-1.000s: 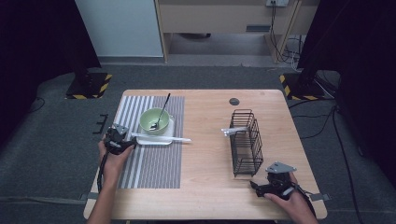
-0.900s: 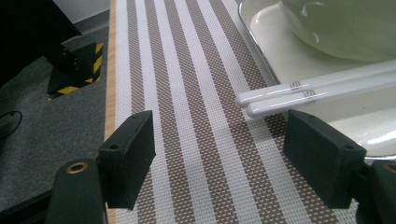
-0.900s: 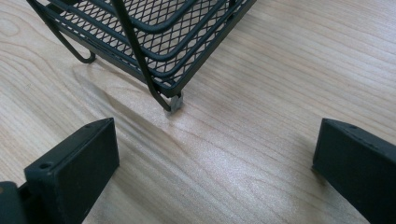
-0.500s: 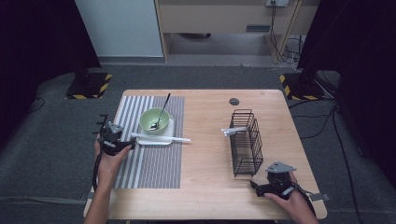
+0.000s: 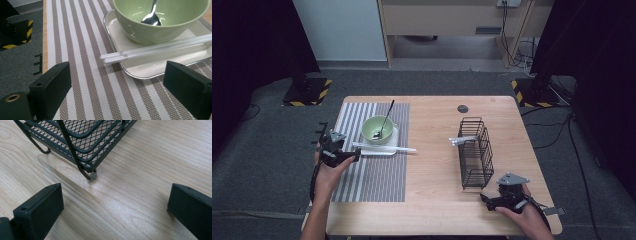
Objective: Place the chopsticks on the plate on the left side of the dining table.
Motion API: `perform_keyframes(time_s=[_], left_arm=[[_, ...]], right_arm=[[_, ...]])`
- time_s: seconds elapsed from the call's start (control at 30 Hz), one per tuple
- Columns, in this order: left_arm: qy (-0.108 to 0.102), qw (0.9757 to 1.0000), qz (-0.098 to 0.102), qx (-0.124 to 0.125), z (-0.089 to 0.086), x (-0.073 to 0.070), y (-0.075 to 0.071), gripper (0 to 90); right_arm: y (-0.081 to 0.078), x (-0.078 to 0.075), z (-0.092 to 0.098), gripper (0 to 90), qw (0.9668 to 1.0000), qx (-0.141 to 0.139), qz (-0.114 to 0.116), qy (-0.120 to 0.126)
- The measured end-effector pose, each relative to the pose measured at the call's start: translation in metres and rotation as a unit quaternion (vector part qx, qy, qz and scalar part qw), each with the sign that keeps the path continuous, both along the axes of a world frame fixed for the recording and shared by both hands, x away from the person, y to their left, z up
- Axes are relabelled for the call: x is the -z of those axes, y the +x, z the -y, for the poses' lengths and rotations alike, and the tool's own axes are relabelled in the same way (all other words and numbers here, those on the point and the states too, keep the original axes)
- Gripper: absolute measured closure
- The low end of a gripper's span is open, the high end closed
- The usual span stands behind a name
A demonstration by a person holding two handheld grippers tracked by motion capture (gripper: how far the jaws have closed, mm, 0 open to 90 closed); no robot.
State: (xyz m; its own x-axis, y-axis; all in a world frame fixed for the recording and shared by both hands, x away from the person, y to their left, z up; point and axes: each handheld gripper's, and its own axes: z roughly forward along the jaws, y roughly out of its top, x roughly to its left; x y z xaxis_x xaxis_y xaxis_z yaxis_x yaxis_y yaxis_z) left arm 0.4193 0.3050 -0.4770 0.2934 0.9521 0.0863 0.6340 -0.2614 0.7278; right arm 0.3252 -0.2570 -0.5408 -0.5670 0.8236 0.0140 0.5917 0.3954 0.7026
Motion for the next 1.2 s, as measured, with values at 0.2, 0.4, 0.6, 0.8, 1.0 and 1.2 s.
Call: perform_keyframes(time_s=[0.2,0.4,0.6,0.8,1.0,1.2], left_arm=[[-0.012,0.9999,0.001,0.011,0.006,-0.008,-0.004,6.5],[-0.009,0.9995,0.0,0.029,0.017,-0.013,-0.005,6.1],[-0.007,0.9989,-0.004,0.045,0.027,-0.017,-0.007,6.1],[-0.003,0.9982,-0.005,0.06,0.036,-0.021,-0.009,6.1],[-0.002,0.9974,-0.008,0.071,0.044,-0.024,-0.011,6.2],[0.009,0.9957,-0.007,0.092,0.058,-0.028,-0.013,6.2]], right_arm=[[0.0,0.0,0.003,0.3,1.0,0.002,0.0,0.001],[0.0,0.0,0.006,0.3,1.0,0.004,0.0,0.0],[0.001,0.0,0.008,0.3,1.0,0.007,0.002,-0.001],[0.001,0.0,0.01,0.3,1.0,0.005,0.002,-0.002],[0.0,0.0,0.011,0.3,0.9999,0.012,0.001,0.0],[0.0,0.0,0.012,0.3,0.9999,0.013,0.0,0.0]])
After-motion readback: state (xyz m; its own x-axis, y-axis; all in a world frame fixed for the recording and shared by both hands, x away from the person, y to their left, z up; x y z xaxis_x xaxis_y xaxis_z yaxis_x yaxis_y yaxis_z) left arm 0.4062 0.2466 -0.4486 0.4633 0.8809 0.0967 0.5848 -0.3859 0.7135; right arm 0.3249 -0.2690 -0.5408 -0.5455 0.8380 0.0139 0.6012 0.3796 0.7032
